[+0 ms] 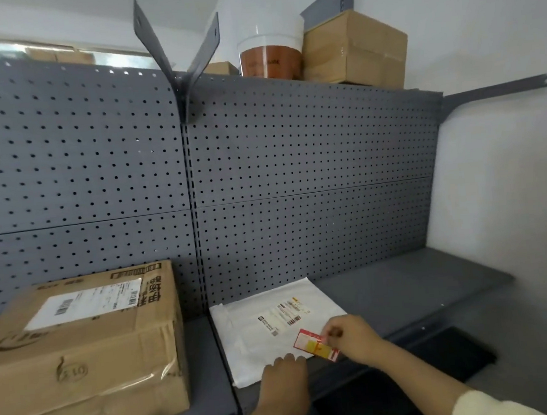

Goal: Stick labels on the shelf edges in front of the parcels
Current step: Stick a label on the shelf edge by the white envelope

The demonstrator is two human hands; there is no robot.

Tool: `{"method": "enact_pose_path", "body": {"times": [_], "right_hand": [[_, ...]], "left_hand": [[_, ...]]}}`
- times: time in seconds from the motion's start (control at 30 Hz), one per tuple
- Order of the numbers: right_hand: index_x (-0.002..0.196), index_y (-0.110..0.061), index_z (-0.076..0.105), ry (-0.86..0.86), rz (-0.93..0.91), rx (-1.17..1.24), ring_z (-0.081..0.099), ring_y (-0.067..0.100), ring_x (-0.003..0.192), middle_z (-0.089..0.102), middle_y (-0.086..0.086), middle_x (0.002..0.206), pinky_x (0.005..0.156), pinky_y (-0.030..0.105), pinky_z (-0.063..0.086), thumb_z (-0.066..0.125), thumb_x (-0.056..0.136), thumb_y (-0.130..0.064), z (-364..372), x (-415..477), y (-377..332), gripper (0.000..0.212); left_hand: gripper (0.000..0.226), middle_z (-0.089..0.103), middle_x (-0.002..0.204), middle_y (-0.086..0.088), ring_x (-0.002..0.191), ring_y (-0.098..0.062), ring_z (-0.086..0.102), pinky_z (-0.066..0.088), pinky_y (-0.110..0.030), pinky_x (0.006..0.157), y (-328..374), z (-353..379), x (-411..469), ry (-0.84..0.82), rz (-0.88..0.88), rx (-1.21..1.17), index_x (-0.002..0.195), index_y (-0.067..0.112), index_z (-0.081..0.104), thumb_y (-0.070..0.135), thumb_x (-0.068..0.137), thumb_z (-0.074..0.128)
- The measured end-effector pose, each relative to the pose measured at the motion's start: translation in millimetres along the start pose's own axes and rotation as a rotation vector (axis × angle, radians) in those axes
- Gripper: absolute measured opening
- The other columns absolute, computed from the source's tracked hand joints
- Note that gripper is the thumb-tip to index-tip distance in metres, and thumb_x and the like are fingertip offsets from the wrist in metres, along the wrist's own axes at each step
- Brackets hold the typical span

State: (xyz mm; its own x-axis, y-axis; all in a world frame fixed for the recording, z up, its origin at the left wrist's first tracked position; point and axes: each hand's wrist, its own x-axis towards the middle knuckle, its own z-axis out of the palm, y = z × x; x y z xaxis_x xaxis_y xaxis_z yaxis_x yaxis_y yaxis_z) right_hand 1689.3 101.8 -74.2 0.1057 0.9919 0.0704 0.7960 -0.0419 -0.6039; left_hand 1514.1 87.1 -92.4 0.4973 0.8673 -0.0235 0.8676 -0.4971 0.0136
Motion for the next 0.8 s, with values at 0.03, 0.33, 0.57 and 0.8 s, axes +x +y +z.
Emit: {"method": "enact_pose_path", "body": {"times": [0.03,0.33,0.57,0.8], "right_hand": [[0.074,-0.027,0.064,-0.013,-0.030,-0.024,0.062,0.007,0.081,0.066,-0.005,0.086,0.067,0.010,0.047,0.064,0.088,-0.007,-1.3,-3.5,1.3,0.024],[0.100,-0.023,0.071,-0.067,-0.233,-0.370,0.060,0.022,0.099,0.065,0.005,0.108,0.087,0.029,0.049,0.053,0.089,-0.015,7.3,-20.3,-0.1,0.023],[0.105,-0.017,0.071,-0.021,-0.373,-0.466,0.051,0.022,0.105,0.064,0.007,0.110,0.089,0.032,0.044,0.050,0.093,-0.014,28.7,-22.2,-5.7,0.024],[0.101,-0.016,0.068,-0.016,-0.397,-0.416,0.051,0.017,0.105,0.063,0.004,0.109,0.083,0.026,0.042,0.051,0.091,-0.011,38.1,-22.4,-6.9,0.021]], "left_hand": [[0.037,0.050,0.133,-0.016,0.123,-0.033,0.049,0.040,-0.040,0.099,2.9,-0.6,-2.7,-0.003,0.004,0.017,0.132,0.007,0.045,0.011,0.095,0.047],[0.045,0.065,0.118,-0.018,0.110,-0.019,0.067,0.053,-0.027,0.090,-6.5,18.6,3.1,0.210,-0.033,-0.093,0.128,0.007,0.063,0.002,0.085,0.052],[0.050,0.037,0.152,-0.010,0.137,-0.028,0.040,0.036,-0.038,0.112,-5.8,29.4,-20.4,0.025,-0.052,-0.163,0.149,0.016,0.037,0.009,0.099,0.042],[0.052,0.037,0.151,-0.013,0.136,-0.032,0.040,0.034,-0.035,0.113,-14.0,30.3,-15.1,-0.078,-0.051,-0.093,0.144,0.010,0.044,0.009,0.093,0.053]]}}
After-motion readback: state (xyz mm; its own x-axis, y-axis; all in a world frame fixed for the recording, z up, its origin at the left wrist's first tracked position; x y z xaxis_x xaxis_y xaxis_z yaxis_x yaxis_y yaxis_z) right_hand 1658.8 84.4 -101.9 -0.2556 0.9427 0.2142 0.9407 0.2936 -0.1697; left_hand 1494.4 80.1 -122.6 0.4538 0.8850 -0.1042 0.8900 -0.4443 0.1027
